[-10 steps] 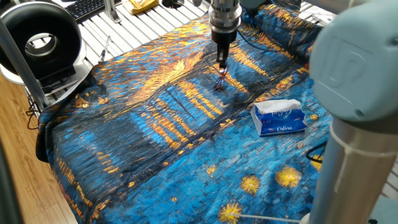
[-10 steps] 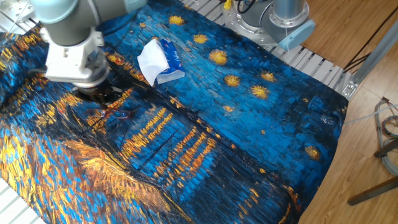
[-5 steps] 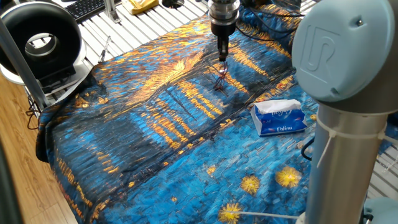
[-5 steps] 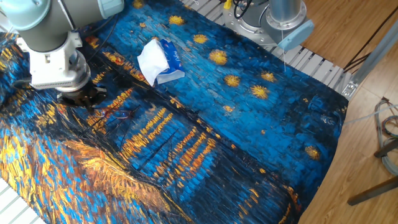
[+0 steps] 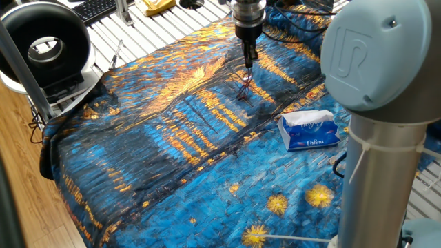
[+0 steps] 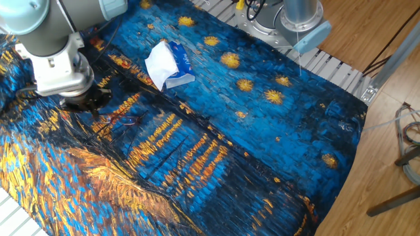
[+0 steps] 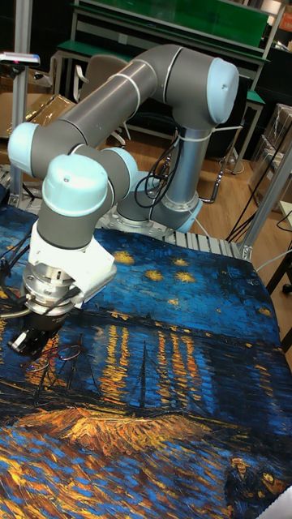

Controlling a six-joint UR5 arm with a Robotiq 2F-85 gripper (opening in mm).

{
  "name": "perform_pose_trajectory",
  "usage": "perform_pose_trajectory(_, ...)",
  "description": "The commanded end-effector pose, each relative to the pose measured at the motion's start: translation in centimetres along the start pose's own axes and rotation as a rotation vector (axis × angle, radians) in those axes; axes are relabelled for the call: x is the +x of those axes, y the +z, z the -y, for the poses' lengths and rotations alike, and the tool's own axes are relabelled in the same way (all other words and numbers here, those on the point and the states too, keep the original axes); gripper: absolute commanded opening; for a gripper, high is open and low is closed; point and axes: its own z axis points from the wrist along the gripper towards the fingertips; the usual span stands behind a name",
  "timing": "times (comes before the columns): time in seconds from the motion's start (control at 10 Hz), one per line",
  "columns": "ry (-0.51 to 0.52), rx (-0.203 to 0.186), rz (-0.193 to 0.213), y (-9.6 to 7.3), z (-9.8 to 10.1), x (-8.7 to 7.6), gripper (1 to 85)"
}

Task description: Unfold the leg of the glasses (with one hand)

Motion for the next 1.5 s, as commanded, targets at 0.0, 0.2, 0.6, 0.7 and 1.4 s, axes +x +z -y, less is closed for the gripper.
perform_pose_trajectory(0.0, -0.174, 0.039, 0.009, -0.1, 1.0, -0.2, 76.7)
perform_pose_trajectory(0.2, -0.235, 0.036, 0.049, -0.2, 0.7, -1.2, 80.0)
perform_pose_trajectory(0.6, -0.246, 0.002, 0.083, -0.5, -0.7, -1.6, 80.3)
perform_pose_trajectory(0.7, -0.245, -0.005, 0.084, -0.4, -0.9, -1.4, 80.0)
perform_pose_trajectory(1.4, -0.302, -0.007, 0.119, 1.2, -0.6, -0.8, 72.3)
